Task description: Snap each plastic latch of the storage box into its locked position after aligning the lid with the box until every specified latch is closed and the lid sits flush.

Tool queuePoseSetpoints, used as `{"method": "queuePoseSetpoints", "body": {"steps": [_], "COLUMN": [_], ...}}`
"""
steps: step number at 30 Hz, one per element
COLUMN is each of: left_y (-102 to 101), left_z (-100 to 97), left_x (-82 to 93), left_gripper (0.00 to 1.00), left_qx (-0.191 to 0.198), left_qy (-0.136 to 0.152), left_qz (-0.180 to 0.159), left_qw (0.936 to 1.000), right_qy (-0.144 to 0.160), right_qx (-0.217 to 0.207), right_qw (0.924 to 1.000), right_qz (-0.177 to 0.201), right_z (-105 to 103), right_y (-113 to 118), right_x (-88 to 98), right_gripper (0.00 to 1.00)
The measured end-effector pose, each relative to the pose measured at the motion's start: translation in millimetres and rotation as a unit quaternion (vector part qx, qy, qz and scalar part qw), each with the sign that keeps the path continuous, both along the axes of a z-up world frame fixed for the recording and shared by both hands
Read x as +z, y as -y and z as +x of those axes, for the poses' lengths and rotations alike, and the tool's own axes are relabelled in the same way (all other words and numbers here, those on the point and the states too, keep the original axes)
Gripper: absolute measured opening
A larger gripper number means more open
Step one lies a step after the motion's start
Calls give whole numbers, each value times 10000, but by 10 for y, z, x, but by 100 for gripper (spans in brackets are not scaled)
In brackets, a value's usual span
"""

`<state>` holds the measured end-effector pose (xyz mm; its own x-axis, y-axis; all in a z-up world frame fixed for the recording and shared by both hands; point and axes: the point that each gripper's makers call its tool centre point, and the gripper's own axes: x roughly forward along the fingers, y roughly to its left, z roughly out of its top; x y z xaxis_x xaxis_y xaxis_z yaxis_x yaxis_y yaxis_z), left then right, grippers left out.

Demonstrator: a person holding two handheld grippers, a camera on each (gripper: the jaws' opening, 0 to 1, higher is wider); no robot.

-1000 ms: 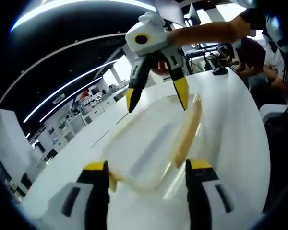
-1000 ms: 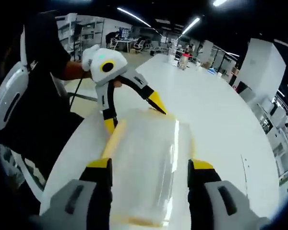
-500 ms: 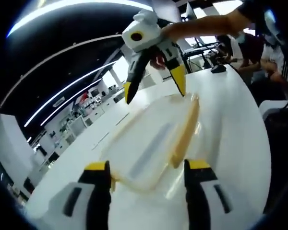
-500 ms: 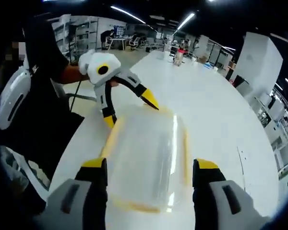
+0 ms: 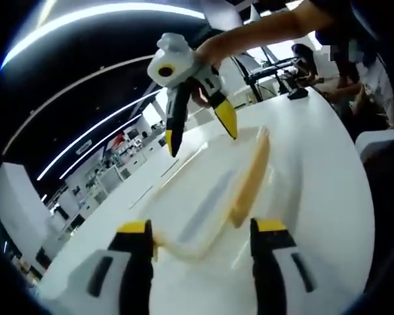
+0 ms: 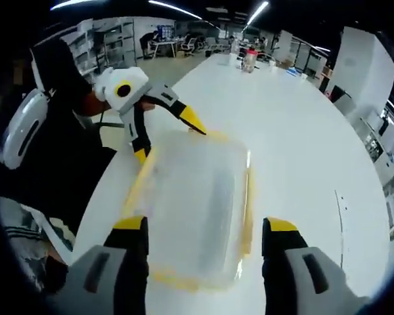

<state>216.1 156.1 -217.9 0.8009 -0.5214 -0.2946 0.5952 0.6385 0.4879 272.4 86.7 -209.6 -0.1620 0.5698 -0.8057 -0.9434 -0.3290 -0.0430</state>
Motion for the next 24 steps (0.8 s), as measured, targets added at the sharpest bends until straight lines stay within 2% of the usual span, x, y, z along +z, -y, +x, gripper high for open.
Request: {"method": "queuePoseSetpoints", "body": {"steps": [5,7,10,24], "left_y": [7,12,23,31], "left_z": [6,9,11,-9], "left_x": [12,21,25,22], "left_gripper": [59,58,58,57], "left_qx": [-57,-78,-90,-165], "left_qy": [56,77,95,143], "left_qz": [-135,-215,-296,-531], "left_qw": [9999,9997,9995,9984], "right_qy": [-57,-135,-92,-308], "right_qx": [74,120,169,88], "right_qw": [9999,9995,9992,9968], "right_qz": [-66,-251,-349,-736], "right_z": [-22,-58,-49,-41], "right_y": [-47,-70,-77,-104], "right_x": [11,-15,-20,-101], "right_gripper": [65,63,64,66]}}
